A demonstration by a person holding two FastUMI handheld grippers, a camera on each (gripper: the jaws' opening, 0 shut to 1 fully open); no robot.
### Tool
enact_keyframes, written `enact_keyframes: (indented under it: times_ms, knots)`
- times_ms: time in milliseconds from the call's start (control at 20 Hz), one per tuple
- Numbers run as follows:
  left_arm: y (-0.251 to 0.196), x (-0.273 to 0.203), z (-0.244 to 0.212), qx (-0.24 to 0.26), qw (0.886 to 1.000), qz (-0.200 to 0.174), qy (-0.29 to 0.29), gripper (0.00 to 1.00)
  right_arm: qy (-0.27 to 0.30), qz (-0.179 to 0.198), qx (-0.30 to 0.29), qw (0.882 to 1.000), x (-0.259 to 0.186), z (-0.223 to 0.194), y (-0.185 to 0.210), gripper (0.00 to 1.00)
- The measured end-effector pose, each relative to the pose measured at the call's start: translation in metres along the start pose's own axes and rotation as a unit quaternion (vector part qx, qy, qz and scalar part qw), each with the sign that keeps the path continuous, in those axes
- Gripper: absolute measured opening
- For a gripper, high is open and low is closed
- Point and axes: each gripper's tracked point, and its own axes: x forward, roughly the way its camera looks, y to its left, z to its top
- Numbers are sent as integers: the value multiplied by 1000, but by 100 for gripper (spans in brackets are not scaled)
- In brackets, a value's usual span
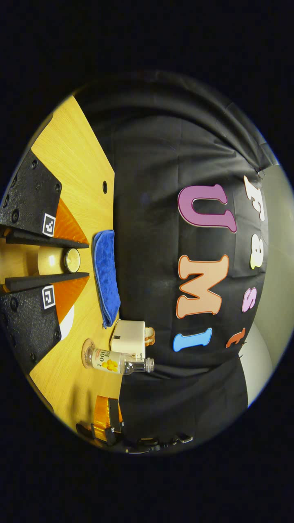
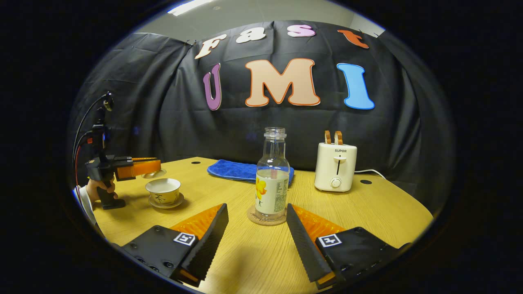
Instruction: Open the teacup lid with one hand, grasp the water bottle and pour water into the teacup with the other hand; after pouring, place the water bottle on the coaster and then close the teacup lid.
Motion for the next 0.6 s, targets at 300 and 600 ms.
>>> enact_keyframes:
  times_ms: [300, 600]
  knots:
    - [-35, 7, 0, 13, 999, -42, 1, 29, -21, -8, 0, 1000, -10, 5, -1, 96]
    - [-50, 8, -4, 11, 997, -72, 13, 29, -43, -11, 28, 999, -21, 11, -7, 92]
